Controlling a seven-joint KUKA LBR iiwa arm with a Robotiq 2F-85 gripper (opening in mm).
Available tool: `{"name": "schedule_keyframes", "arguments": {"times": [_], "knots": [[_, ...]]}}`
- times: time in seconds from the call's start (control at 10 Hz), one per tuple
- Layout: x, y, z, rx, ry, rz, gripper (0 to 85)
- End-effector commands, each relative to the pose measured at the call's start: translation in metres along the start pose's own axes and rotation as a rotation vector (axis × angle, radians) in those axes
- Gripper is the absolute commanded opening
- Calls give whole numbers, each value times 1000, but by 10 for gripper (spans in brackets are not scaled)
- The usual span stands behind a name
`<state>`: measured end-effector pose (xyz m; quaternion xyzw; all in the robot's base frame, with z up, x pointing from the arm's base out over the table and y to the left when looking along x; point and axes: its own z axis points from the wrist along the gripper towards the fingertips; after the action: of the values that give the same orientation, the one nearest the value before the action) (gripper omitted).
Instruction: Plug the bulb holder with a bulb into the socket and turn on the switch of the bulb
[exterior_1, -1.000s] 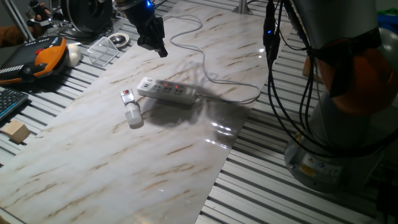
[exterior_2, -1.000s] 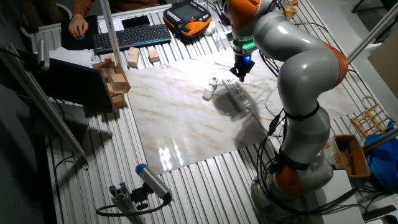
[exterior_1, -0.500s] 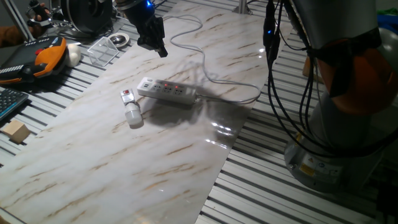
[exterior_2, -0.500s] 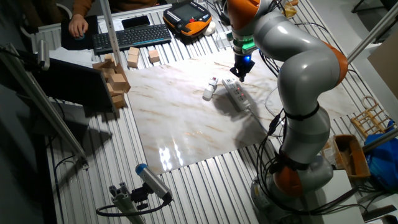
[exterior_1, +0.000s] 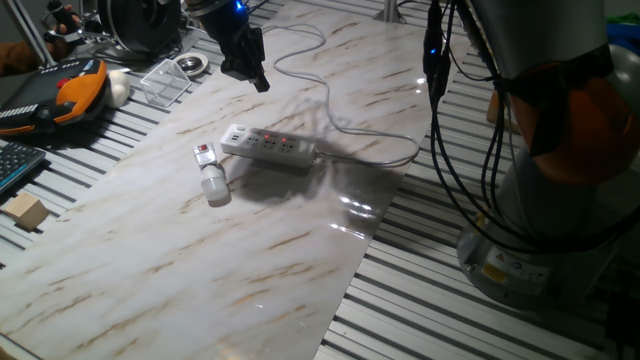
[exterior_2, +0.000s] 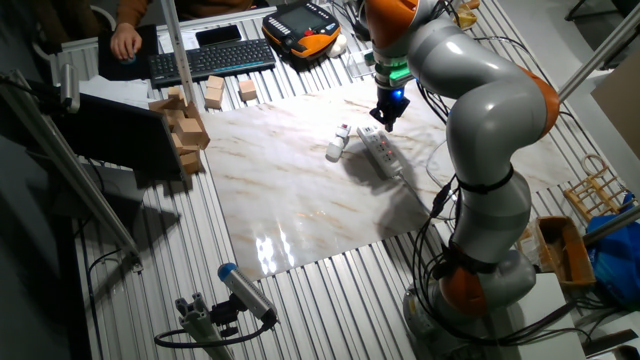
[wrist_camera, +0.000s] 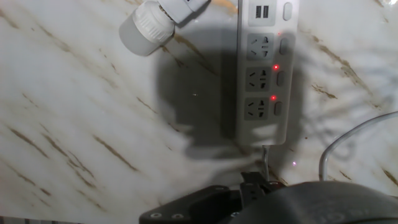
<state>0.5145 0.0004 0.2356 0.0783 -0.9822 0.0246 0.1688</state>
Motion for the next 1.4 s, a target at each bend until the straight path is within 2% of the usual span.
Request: {"name": "schedule_keyframes", "arguments": {"times": [0.0,1.3], "knots": [[0,0,0,0,0,0,0],[0,0,0,0,-2,8,0]]}}
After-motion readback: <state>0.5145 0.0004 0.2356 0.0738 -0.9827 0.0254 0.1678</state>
